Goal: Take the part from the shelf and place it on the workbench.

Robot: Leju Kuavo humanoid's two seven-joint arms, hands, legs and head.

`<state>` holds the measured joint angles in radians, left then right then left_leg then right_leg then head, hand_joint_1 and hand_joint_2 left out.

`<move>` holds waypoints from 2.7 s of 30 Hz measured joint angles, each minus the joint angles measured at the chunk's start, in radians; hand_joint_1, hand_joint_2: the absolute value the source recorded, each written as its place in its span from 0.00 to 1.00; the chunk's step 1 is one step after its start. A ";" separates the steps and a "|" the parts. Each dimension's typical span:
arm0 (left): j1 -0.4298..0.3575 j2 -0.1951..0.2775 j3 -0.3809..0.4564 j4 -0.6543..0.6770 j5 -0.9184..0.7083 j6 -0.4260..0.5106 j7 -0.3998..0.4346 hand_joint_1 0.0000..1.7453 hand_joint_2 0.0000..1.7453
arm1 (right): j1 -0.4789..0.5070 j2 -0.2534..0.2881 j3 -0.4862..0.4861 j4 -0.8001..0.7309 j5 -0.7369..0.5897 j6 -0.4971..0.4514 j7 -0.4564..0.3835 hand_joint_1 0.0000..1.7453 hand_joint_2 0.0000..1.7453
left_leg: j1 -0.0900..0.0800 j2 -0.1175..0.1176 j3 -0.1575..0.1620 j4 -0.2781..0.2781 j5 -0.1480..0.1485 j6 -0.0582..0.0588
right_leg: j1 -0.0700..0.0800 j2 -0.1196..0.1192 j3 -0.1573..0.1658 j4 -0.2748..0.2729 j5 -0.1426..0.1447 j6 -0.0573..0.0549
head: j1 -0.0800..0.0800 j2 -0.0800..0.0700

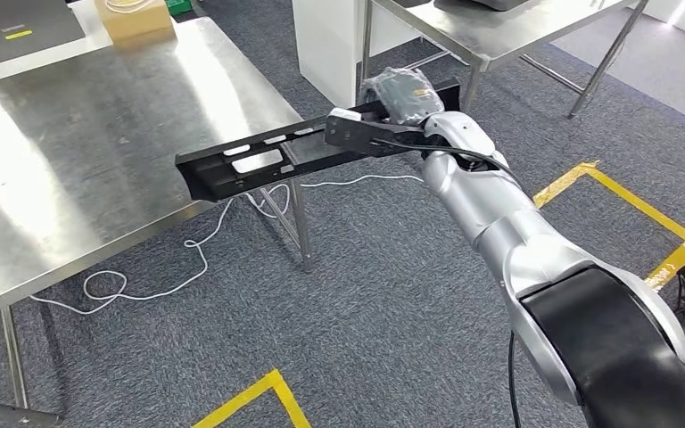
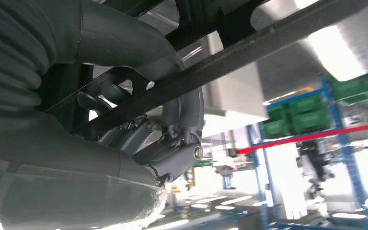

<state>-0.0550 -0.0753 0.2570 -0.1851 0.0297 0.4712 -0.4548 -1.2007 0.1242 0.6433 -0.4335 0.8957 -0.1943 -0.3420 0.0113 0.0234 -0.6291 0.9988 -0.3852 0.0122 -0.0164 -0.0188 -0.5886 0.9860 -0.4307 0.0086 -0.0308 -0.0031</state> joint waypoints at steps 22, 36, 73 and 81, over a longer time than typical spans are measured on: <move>0.006 -0.009 0.017 0.000 0.004 0.013 -0.005 0.00 1.00 | -0.014 0.101 0.062 0.006 0.034 0.036 -0.003 1.00 1.00 | 0.010 -0.028 -0.128 0.285 -0.136 -0.032 | -0.006 0.017 -0.005 -0.004 0.018 -0.030 | -0.006 0.000; -0.001 -0.024 0.019 0.000 -0.008 -0.002 -0.008 0.00 1.00 | -0.089 0.023 0.062 0.014 0.014 0.070 -0.015 1.00 1.00 | -0.004 -0.030 0.023 -0.019 0.005 0.035 | 0.007 0.010 -0.114 0.226 -0.089 -0.011 | 0.003 0.000; -0.006 -0.033 0.018 0.000 -0.035 -0.003 0.005 0.00 1.00 | -0.080 -0.053 0.066 0.022 0.018 0.049 -0.030 1.00 1.00 | -0.007 -0.120 0.006 -0.017 0.020 0.030 | -0.010 0.061 -0.027 0.043 -0.010 0.026 | 0.012 0.000; -0.001 -0.030 0.018 0.000 -0.037 0.001 0.007 0.00 1.00 | -0.084 -0.037 0.066 0.022 0.017 0.050 -0.028 1.00 1.00 | 0.002 -0.051 -0.083 0.156 -0.068 -0.017 | -0.014 0.017 0.013 -0.009 0.009 -0.021 | -0.005 0.000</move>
<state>-0.0557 -0.1051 0.2751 -0.1854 -0.0074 0.4725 -0.4478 -1.2851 0.0871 0.7096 -0.4119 0.9128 -0.1447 -0.3703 0.0134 -0.0278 -0.7119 1.1543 -0.4535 -0.0043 -0.0303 -0.0019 -0.5754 0.9765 -0.4216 -0.0129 -0.0357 -0.0031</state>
